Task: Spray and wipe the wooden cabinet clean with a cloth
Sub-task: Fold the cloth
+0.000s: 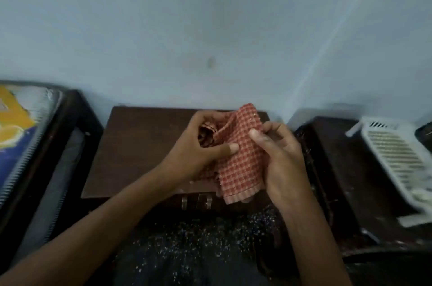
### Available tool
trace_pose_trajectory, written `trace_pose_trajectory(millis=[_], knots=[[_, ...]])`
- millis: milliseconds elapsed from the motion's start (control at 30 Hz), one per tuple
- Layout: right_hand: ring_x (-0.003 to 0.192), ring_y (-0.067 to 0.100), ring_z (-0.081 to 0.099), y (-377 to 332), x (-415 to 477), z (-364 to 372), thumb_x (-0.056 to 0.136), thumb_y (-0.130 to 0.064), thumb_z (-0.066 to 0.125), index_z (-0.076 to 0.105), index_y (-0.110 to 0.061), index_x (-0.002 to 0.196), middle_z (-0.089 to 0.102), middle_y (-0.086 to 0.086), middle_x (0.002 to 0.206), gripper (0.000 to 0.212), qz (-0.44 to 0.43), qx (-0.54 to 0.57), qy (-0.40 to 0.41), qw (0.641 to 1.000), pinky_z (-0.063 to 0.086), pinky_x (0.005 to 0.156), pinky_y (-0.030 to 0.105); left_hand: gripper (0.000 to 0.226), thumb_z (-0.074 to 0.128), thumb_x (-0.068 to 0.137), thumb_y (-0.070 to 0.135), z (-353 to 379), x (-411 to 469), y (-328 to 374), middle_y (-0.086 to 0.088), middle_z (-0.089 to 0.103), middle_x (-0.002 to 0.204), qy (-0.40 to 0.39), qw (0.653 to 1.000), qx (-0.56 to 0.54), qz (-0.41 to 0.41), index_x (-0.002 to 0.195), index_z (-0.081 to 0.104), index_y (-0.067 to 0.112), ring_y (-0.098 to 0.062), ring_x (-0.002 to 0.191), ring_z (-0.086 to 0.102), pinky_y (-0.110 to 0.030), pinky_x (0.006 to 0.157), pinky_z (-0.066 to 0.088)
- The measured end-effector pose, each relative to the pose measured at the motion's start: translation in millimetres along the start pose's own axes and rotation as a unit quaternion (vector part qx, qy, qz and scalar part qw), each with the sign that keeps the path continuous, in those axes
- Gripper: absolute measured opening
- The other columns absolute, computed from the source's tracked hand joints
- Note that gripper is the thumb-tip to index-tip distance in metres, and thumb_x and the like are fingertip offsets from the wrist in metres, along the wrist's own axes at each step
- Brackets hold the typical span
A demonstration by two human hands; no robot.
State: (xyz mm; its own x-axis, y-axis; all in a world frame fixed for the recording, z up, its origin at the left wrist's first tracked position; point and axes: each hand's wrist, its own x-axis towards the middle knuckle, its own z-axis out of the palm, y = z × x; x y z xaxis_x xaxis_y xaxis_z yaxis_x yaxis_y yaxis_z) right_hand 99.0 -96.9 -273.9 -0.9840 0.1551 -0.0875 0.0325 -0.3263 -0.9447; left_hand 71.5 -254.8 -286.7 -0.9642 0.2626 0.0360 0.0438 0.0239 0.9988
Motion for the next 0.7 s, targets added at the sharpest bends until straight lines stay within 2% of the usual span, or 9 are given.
trace_pose_trajectory(millis=[67, 133, 167, 233, 333, 433, 533, 633, 700], knots=[[0.076, 0.019, 0.062, -42, -5, 11, 0.079, -0.005, 0.065, 0.053, -0.017, 0.075, 0.065, 0.006, 0.085, 0.018, 0.017, -0.027, -0.007, 0.999, 0.054, 0.061, 0.034, 0.016, 0.071, 0.078, 0.012, -1, 6, 44, 0.013, 0.062, 0.083, -0.01, 0.999, 0.042, 0.005, 0.086, 0.059, 0.02, 0.007, 0.074, 0.06, -0.011, 0.069, 0.045], [0.081, 0.024, 0.061, -94, -8, 15, 0.08, 0.0, 0.063, 0.053, -0.015, 0.081, 0.064, 0.011, 0.088, 0.018, 0.028, -0.066, -0.011, 0.997, 0.054, 0.066, 0.035, 0.009, 0.065, 0.084, 0.018, -5, 12, 97, 0.008, 0.062, 0.079, -0.046, 0.997, 0.002, -0.058, 0.079, 0.059, 0.019, -0.005, 0.075, 0.061, -0.027, 0.073, 0.048], [0.086, 0.028, 0.061, -123, -10, 16, 0.079, 0.003, 0.063, 0.055, -0.015, 0.09, 0.063, 0.016, 0.093, 0.022, 0.035, -0.084, -0.016, 0.996, 0.054, 0.072, 0.038, 0.01, 0.062, 0.087, 0.023, -6, 13, 129, 0.003, 0.061, 0.079, -0.078, 0.99, -0.041, -0.112, 0.08, 0.058, 0.018, -0.016, 0.073, 0.06, -0.036, 0.071, 0.05], [0.098, 0.035, 0.061, -172, -12, 14, 0.077, 0.008, 0.064, 0.053, -0.026, 0.117, 0.061, 0.025, 0.108, 0.054, 0.043, -0.126, -0.074, 0.988, 0.052, 0.088, 0.044, 0.018, 0.049, 0.093, 0.029, -6, 18, 181, -0.006, 0.056, 0.075, -0.129, 0.978, -0.064, -0.15, 0.085, 0.052, 0.014, -0.023, 0.055, 0.057, -0.033, 0.052, 0.049], [0.109, 0.032, 0.059, -230, -9, 8, 0.077, 0.009, 0.066, 0.044, -0.044, 0.129, 0.058, 0.022, 0.119, 0.078, 0.068, -0.227, -0.186, 0.953, 0.051, 0.094, 0.043, 0.042, 0.033, 0.094, 0.041, 3, 30, 236, -0.017, 0.052, 0.075, -0.168, 0.976, 0.044, -0.134, 0.094, 0.048, 0.002, -0.029, 0.054, 0.047, -0.035, 0.046, 0.037], [0.107, 0.03, 0.06, -276, -2, 10, 0.076, 0.001, 0.071, 0.054, -0.034, 0.112, 0.06, 0.018, 0.114, 0.052, 0.063, -0.309, -0.203, 0.927, 0.05, 0.093, 0.05, 0.034, 0.021, 0.098, 0.031, 14, 42, 273, -0.012, 0.035, 0.063, -0.179, 0.971, 0.103, -0.119, 0.087, 0.044, 0.007, -0.02, 0.048, 0.031, -0.031, 0.045, 0.027], [0.089, 0.019, 0.063, -305, 6, 11, 0.074, -0.013, 0.076, 0.058, -0.024, 0.085, 0.063, 0.007, 0.094, 0.024, 0.037, -0.365, -0.166, 0.915, 0.054, 0.087, 0.046, 0.029, 0.021, 0.099, 0.025, 21, 53, 297, -0.002, 0.035, 0.063, -0.171, 0.97, 0.136, -0.108, 0.084, 0.041, 0.01, -0.014, 0.048, 0.032, -0.027, 0.044, 0.027], [0.096, 0.016, 0.064, -318, 13, 11, 0.074, -0.019, 0.077, 0.054, -0.023, 0.083, 0.065, -0.001, 0.095, 0.026, 0.038, -0.394, -0.146, 0.907, 0.052, 0.089, 0.044, 0.019, 0.025, 0.1, 0.025, 22, 62, 304, -0.004, 0.04, 0.07, -0.179, 0.965, 0.181, -0.057, 0.092, 0.038, 0.014, -0.022, 0.052, 0.038, -0.032, 0.044, 0.032], [0.095, 0.019, 0.065, -319, 16, 12, 0.076, -0.011, 0.075, 0.049, -0.019, 0.082, 0.064, 0.003, 0.095, 0.027, 0.038, -0.398, -0.146, 0.905, 0.052, 0.089, 0.048, 0.013, 0.029, 0.101, 0.027, 23, 67, 304, -0.005, 0.046, 0.071, -0.179, 0.962, 0.205, -0.013, 0.098, 0.035, 0.016, -0.025, 0.052, 0.044, -0.036, 0.045, 0.039]])
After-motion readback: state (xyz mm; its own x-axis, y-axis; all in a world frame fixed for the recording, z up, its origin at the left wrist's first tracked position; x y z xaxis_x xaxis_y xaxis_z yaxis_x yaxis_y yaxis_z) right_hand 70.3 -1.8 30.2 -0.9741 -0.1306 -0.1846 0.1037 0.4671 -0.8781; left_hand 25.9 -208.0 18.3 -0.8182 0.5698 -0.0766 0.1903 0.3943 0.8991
